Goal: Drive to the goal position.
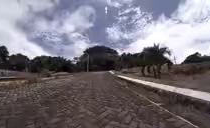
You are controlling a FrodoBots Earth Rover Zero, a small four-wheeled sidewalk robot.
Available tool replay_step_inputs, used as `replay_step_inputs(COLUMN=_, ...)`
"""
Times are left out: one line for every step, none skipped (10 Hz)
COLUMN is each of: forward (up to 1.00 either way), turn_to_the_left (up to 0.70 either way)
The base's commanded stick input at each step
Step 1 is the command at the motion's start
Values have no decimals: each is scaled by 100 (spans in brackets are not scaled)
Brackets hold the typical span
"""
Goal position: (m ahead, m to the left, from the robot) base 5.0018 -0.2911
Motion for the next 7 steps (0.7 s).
replay_step_inputs(forward=100, turn_to_the_left=0)
replay_step_inputs(forward=100, turn_to_the_left=0)
replay_step_inputs(forward=100, turn_to_the_left=0)
replay_step_inputs(forward=100, turn_to_the_left=0)
replay_step_inputs(forward=100, turn_to_the_left=0)
replay_step_inputs(forward=100, turn_to_the_left=0)
replay_step_inputs(forward=100, turn_to_the_left=0)
